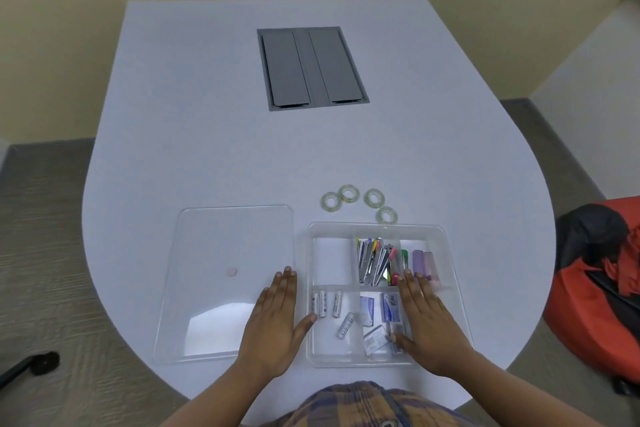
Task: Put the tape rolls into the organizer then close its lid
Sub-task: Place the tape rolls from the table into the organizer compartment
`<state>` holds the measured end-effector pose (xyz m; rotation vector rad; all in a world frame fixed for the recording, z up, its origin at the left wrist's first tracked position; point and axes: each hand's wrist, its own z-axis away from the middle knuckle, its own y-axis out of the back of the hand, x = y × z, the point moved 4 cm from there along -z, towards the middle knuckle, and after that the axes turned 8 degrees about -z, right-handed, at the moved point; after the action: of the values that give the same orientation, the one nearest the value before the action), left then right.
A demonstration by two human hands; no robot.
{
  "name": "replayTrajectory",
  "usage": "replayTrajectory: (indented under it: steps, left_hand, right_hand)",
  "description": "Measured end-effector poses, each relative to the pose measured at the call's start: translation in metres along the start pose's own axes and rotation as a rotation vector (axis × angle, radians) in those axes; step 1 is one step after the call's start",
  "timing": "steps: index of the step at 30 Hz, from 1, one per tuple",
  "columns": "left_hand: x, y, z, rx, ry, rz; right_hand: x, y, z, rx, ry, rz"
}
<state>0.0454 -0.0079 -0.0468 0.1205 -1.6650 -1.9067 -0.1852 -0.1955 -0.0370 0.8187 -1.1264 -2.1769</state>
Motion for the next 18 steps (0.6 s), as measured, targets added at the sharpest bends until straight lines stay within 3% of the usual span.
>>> replayTrajectory:
  steps: [7, 11, 15, 18]
  left_hand:
    - [-0.037, 0.008, -0.020, -0.007, 0.026, -0.011]
    - [-0.052, 0.013, -0.036, -0.049, -0.008, -0.054]
    - [-0.060, 0.010, -0.051, -0.150, 0.021, -0.063]
    - [-0.059, -0.002, -0.065, -0.315, 0.057, 0.023]
  right_hand:
    - [-0.007, 0.006, 0.000, 0.015, -0.062, 0.004]
    - [-0.015, 0.022, -0.005, 0.152, -0.124, -0.102]
    - [-0.020, 0.048, -0.016, 0.323, -0.144, -0.152]
    - [-0.019, 0.071, -0.037, 0.381, -0.074, -0.213]
